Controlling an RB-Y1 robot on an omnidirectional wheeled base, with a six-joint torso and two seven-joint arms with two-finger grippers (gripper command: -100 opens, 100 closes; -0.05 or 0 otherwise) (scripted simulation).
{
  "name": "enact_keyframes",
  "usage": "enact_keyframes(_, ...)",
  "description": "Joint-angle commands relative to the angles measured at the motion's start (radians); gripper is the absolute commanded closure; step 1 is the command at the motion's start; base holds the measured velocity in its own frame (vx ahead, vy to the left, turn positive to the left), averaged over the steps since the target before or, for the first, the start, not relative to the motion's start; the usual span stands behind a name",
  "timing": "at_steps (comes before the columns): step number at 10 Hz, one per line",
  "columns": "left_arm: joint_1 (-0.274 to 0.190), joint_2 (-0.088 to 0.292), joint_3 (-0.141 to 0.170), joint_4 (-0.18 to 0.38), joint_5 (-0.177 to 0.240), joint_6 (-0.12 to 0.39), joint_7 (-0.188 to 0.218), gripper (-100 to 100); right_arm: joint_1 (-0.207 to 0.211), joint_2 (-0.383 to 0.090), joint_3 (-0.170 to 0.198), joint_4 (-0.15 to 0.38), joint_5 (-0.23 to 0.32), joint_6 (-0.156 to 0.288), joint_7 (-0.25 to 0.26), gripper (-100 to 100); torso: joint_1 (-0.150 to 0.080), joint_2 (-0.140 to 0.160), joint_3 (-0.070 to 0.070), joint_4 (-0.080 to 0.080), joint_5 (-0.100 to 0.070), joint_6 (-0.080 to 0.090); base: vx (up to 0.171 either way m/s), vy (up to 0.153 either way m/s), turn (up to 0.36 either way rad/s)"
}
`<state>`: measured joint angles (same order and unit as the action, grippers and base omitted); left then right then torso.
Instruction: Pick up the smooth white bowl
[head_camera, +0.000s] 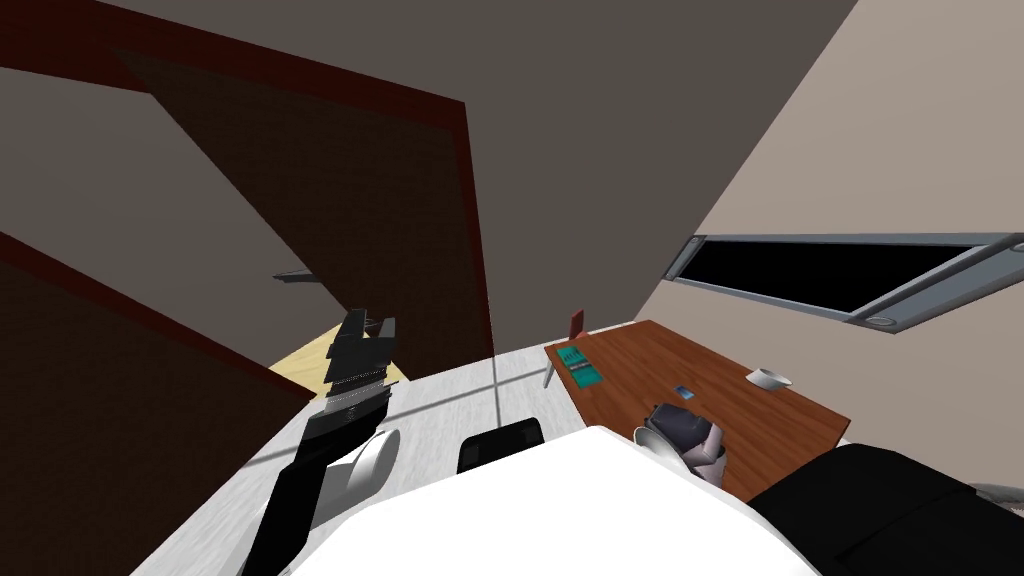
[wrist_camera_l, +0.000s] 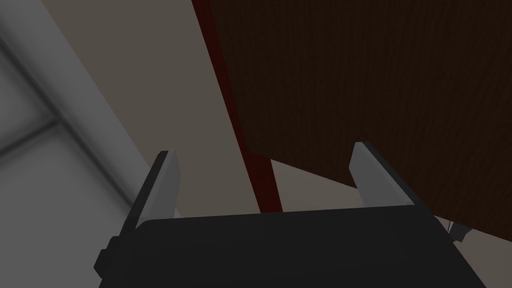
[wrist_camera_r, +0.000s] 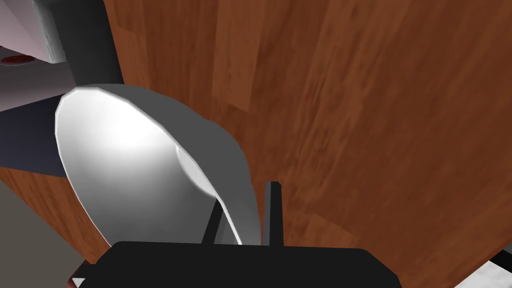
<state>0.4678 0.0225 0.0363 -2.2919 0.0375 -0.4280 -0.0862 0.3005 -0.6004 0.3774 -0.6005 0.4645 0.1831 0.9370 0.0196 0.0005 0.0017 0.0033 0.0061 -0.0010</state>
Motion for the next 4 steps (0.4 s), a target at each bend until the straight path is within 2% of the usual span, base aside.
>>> enact_keyframes(1,0.000,0.000,0.000,0.000,0.000,0.000,0.000,0,0.021,-0.030,-0.017,-0.008,-0.004,-0.035,0.001,100,0.000,0.000,0.000,0.000,0.000,0.000,0.039,0.115,-0.029)
enact_keyframes(2,0.000,0.000,0.000,0.000,0.000,0.000,0.000,0,0.030,-0.042,-0.018,-0.014,-0.008,-0.044,0.002,100,0.002,0.001,0.000,0.000,0.001,0.001,0.045,0.124,-0.058)
enact_keyframes(3,0.000,0.000,0.000,0.000,0.000,0.000,0.000,0,0.022,-0.029,-0.022,-0.005,0.003,-0.037,0.001,100,0.003,0.001,0.001,0.000,0.001,0.001,0.016,0.051,-0.019)
enact_keyframes(4,0.000,0.000,0.000,0.000,0.000,0.000,0.000,0,0.024,-0.031,-0.022,-0.007,0.003,-0.039,0.001,0,0.000,0.002,0.001,0.000,0.000,0.001,0.003,0.011,0.002)
